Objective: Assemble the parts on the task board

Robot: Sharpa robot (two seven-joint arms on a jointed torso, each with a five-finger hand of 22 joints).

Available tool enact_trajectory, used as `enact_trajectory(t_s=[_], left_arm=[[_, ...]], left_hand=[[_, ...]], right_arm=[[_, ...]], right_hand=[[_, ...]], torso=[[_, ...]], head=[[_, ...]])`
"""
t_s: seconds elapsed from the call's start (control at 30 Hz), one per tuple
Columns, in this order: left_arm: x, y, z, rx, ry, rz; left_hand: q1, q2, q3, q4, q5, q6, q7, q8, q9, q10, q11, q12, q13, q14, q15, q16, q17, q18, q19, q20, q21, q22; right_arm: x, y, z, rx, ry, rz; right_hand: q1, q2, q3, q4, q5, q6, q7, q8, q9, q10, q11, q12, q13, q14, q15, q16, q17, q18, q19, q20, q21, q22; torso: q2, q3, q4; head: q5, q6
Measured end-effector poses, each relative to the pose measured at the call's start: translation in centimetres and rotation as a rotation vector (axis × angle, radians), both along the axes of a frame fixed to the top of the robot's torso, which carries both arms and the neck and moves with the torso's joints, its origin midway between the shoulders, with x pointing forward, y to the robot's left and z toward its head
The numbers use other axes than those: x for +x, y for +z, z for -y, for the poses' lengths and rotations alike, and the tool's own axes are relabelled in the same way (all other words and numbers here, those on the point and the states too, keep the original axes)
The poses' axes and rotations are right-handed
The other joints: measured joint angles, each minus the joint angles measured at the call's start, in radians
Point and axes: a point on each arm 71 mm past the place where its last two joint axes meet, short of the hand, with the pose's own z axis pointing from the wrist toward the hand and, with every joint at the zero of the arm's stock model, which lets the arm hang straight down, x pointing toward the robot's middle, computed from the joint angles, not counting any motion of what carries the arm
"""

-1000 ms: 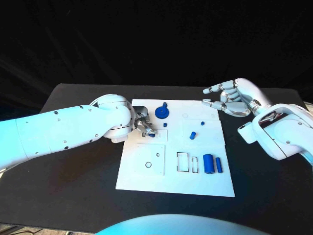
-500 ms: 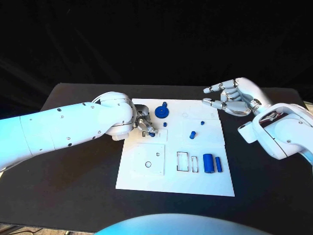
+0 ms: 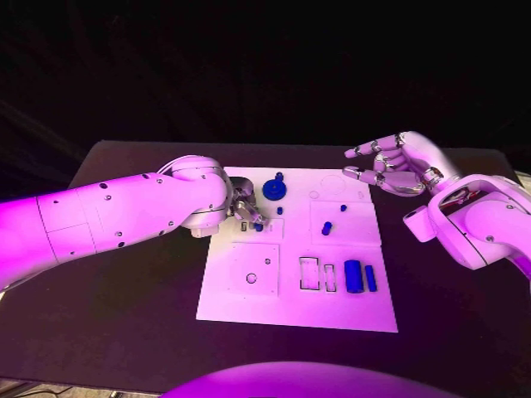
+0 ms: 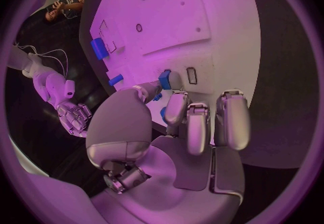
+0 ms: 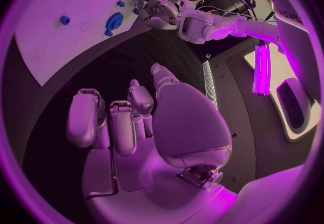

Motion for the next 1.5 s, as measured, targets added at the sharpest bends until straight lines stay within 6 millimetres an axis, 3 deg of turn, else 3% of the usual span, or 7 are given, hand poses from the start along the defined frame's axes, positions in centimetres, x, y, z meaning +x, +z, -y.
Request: enact_trajectory(t_s=[0.2,0.43,0.6,0.83,1.03,1.23,1.5], left_arm=[[0.1,0.0,0.0,0.006,0.000,-0.001],[0.0,-0.1,-0.1,0.009,-0.002,-0.003],[-0.1,-0.1,-0.3,0.006,-0.002,-0.004],[-0.5,0.2,-0.7,-0.006,0.001,-0.004],[0.0,2.3,-1.0,-0.041,0.015,0.029],[1.4,5.3,-2.0,-0.056,0.037,0.054],[4.5,7.9,-3.8,-0.021,0.081,0.050]], left_hand=[[-0.041,-0.001,-0.056,0.022,0.000,0.007,-0.003,0.000,0.003,0.004,0.004,0.006,0.004,0.000,0.000,0.000,0.000,0.000,0.004,-0.004,0.000,0.000],[-0.094,-0.006,-0.213,0.069,-0.004,0.019,-0.005,0.000,0.009,0.008,0.000,0.012,0.008,0.000,0.000,0.000,0.000,0.000,0.004,-0.004,0.004,0.000],[-0.113,0.012,-0.333,0.075,-0.012,0.019,-0.006,0.000,0.010,0.011,-0.003,0.012,0.008,0.004,-0.004,0.000,0.000,0.000,0.007,-0.007,0.004,0.000],[-0.115,0.027,-0.398,0.076,-0.023,0.019,-0.006,-0.004,0.013,0.011,-0.003,0.012,0.010,0.004,-0.004,0.000,0.000,0.000,0.007,-0.007,0.004,0.000],[-0.094,0.047,-0.439,0.075,-0.027,0.019,-0.006,-0.004,0.014,0.010,-0.003,0.002,-0.005,0.004,-0.004,0.000,0.000,0.000,0.007,-0.007,0.002,0.000],[0.000,0.069,-0.495,0.067,-0.027,-0.090,0.042,-0.095,-0.038,-0.087,0.037,-0.118,-0.129,0.002,0.015,0.000,0.000,0.000,-0.033,0.011,-0.057,-0.047],[0.057,0.093,-0.549,0.075,-0.027,-0.112,0.064,-0.156,-0.112,-0.107,0.057,-0.132,-0.157,0.002,0.031,0.000,0.000,0.000,-0.039,0.025,-0.065,-0.056]], right_arm=[[0.0,0.0,0.0,-0.001,0.000,-0.002],[0.0,-0.1,0.1,-0.002,0.001,-0.005],[0.1,-0.1,0.2,-0.004,-0.001,-0.007],[0.3,-0.2,0.3,-0.007,-0.006,-0.009],[0.4,-0.4,0.4,-0.008,-0.009,-0.013],[0.6,-0.7,0.4,-0.010,-0.013,-0.020],[0.7,-0.9,0.4,-0.010,-0.015,-0.024]], right_hand=[[0.000,0.000,0.000,0.000,0.000,0.000,0.000,0.000,0.000,0.000,0.000,0.000,0.000,0.000,0.000,0.000,0.000,0.000,0.000,0.000,-0.001,-0.001],[0.000,0.000,-0.002,-0.002,0.000,0.000,0.000,0.000,0.000,0.000,0.000,0.000,0.000,0.000,0.000,0.000,0.000,0.000,0.000,0.000,-0.004,-0.001],[0.000,0.000,-0.003,-0.003,0.000,0.000,0.000,0.000,0.000,0.000,0.000,0.000,-0.001,0.000,0.000,0.000,0.000,0.000,0.000,0.000,-0.004,-0.004],[0.000,0.000,-0.003,-0.003,0.000,0.000,0.000,0.000,0.000,-0.004,-0.004,-0.004,-0.002,0.000,0.000,-0.006,0.000,0.000,0.000,0.000,-0.004,-0.005],[0.000,0.000,-0.003,-0.003,0.000,0.000,0.000,0.000,0.000,-0.004,-0.004,-0.004,-0.002,0.000,0.000,-0.006,0.000,0.000,0.000,0.000,-0.004,-0.006],[0.000,0.000,-0.006,0.000,0.000,0.000,0.000,0.000,0.000,-0.004,-0.004,-0.004,-0.002,0.000,0.000,-0.006,0.000,0.000,-0.004,-0.004,-0.004,-0.007],[0.000,0.000,-0.006,0.000,0.000,0.000,0.000,0.000,0.000,-0.003,-0.004,-0.004,-0.002,0.000,0.000,-0.006,0.000,0.000,-0.004,-0.004,-0.004,-0.007]], torso=[[0.000,0.0001,0.0000],[0.000,-0.0001,0.0000],[0.000,-0.0010,0.0006],[-0.001,-0.0018,0.0008],[-0.001,-0.0017,0.0006],[0.000,-0.0013,0.0001],[0.000,-0.0004,0.0012]], head=[[-0.001,-0.002],[-0.001,0.000],[-0.002,0.001],[-0.003,0.003],[-0.001,0.009],[0.000,0.012],[0.004,0.017]])
